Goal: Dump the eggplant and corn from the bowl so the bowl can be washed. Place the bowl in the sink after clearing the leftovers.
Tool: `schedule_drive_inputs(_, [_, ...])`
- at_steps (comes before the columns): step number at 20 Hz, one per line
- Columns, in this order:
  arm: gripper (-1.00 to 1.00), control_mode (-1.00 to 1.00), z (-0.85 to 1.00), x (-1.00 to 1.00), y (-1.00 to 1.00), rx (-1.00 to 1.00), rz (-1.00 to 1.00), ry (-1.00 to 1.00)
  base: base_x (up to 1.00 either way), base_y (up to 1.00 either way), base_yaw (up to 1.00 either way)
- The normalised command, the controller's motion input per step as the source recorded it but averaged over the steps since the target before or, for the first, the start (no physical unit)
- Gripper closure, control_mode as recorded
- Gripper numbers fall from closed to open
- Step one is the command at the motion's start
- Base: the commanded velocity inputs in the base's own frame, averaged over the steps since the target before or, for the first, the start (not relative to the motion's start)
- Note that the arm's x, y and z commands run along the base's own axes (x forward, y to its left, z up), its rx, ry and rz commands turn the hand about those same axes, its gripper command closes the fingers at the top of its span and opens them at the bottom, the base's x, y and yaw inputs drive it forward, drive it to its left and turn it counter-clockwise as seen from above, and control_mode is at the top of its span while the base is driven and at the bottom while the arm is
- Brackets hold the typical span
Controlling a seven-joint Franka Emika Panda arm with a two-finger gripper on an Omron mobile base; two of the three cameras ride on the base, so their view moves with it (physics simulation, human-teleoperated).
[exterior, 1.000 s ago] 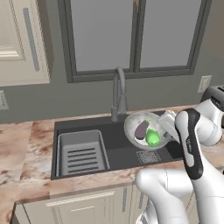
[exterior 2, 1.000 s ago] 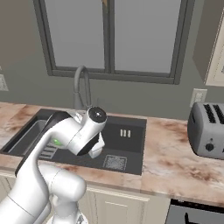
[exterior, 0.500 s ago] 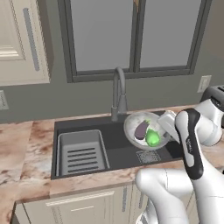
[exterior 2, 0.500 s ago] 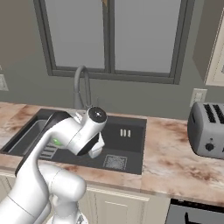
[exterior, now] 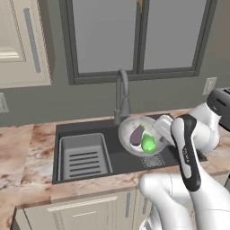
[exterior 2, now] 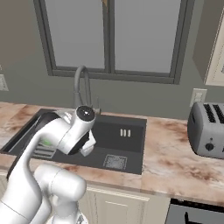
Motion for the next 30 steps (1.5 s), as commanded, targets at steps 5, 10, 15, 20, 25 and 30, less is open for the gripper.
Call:
schedule_drive_inputs(5, [1.00,-1.00,0.00,-0.03,0.63,-0.16,0.02,-0.01,0.00,0.00,0.00])
schedule_drive_inputs(10, [1.00,-1.00,0.00,0.04,0.78,-0.27,0.00,0.00,0.00,0.00,0.00])
schedule_drive_inputs(15, [1.00,-1.00,0.00,0.32,0.71,-0.27,-0.02,0.03,0.00,0.00,0.00])
schedule_drive_inputs(20, [1.00,-1.00,0.00,0.05,0.22,-0.12,-0.01,0.01,0.00,0.00,0.00])
schedule_drive_inputs(25, [1.00,-1.00,0.00,0.02,0.02,-0.07,0.00,0.00,0.00,0.00,0.00])
schedule_drive_inputs(30, [1.00,-1.00,0.00,0.22,0.00,-0.01,0.00,0.00,0.00,0.00,0.00])
